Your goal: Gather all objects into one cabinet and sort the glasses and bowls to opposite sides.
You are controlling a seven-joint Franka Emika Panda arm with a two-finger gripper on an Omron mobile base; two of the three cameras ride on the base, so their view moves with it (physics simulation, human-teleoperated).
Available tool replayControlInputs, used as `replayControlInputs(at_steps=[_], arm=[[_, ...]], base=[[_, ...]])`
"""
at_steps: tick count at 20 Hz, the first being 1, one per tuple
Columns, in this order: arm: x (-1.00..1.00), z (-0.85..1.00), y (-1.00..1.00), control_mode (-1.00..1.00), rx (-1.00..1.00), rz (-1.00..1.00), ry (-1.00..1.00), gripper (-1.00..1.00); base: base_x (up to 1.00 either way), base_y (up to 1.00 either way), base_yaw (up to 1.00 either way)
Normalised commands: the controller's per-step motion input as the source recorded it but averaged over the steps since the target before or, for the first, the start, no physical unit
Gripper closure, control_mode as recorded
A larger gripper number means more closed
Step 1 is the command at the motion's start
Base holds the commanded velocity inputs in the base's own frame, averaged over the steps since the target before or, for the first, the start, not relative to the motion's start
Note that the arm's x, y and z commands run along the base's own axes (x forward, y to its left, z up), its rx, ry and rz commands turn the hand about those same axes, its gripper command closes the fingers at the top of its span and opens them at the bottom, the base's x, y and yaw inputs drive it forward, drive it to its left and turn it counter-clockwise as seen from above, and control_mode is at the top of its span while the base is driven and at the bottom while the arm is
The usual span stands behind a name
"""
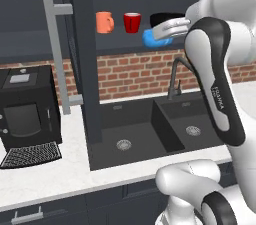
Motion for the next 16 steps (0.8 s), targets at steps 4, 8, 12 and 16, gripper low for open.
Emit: replayControlInputs(at_steps=[4,8,12,16], arm=[[0.40,-0.27,0.09,-1.00,-0.08,0.00,0.00,1.00],[0.33,-0.09,0.18,-1.00,-0.05,0.00,-0.01,1.00],[0.34,0.00,0.16,-1.00,0.00,0.00,-0.02,1.00],[0.46,0.00,0.03,-1.00,0.00,0.00,0.00,1.00]], base=[[0.00,0.00,0.00],[0.00,0.00,0.00],[0.00,0.00,0.00],[0.00,0.00,0.00]])
